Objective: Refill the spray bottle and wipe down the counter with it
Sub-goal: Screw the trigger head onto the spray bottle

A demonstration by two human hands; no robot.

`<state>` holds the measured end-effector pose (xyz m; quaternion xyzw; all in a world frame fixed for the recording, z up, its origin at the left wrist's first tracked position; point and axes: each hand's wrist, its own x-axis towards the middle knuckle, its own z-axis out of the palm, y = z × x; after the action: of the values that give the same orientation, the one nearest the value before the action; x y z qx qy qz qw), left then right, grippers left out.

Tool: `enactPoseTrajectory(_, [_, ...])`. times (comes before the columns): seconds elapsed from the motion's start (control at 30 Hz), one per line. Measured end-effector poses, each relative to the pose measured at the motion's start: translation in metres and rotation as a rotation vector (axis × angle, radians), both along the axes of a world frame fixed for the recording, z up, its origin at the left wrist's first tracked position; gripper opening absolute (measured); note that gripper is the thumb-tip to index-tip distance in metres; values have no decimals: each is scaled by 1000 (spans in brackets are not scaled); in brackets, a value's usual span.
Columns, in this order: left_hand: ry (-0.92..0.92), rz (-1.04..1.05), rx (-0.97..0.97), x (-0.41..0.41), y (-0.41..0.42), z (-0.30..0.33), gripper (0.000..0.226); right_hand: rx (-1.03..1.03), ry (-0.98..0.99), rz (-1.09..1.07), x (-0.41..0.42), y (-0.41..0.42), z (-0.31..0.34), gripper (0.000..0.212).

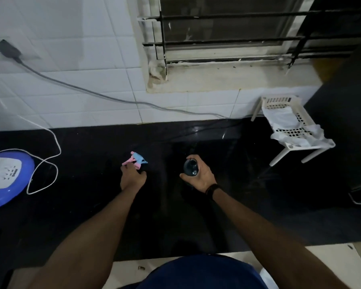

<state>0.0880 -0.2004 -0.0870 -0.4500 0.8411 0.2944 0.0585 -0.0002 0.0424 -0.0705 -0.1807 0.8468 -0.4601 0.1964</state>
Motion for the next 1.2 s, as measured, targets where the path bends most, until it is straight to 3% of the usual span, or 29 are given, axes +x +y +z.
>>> enactPoseTrajectory(0.13, [-29,-26,31,-16,-10,-16,70,27,15,-2,-5,-1,-2,59])
enactPoseTrajectory(0.27, [-87,-84,-29,-28,-9,-27,65,50,17,7,-6,-2,-6,60])
enactPoseTrajectory(0.57, [-61,89,64,-58,-1,-28,53,49,11,-11,-6,-4,-4,62])
enactPoseTrajectory(0.63, [91,156,229,-67,-5,-30,48,48,14,-25,-4,-6,-4,63])
enactPoseTrajectory(0.77, [514,162,592,-89,6,6,17,35,25,-53,-1,-10,-2,63])
enactPoseTrajectory(0.87, [736,238,873,-108,14,43,19,32,32,-74,1,-12,-1,63])
enactPoseTrajectory(1.0, [854,374,1075,-120,30,83,20,30,43,-88,2,-14,-2,64])
enactPoseTrajectory(1.1, [896,297,1084,-123,41,105,25,28,45,-100,5,-15,-1,64])
enactPoseTrajectory(1.2, [987,251,1211,-122,48,131,25,19,51,-127,7,-16,0,63])
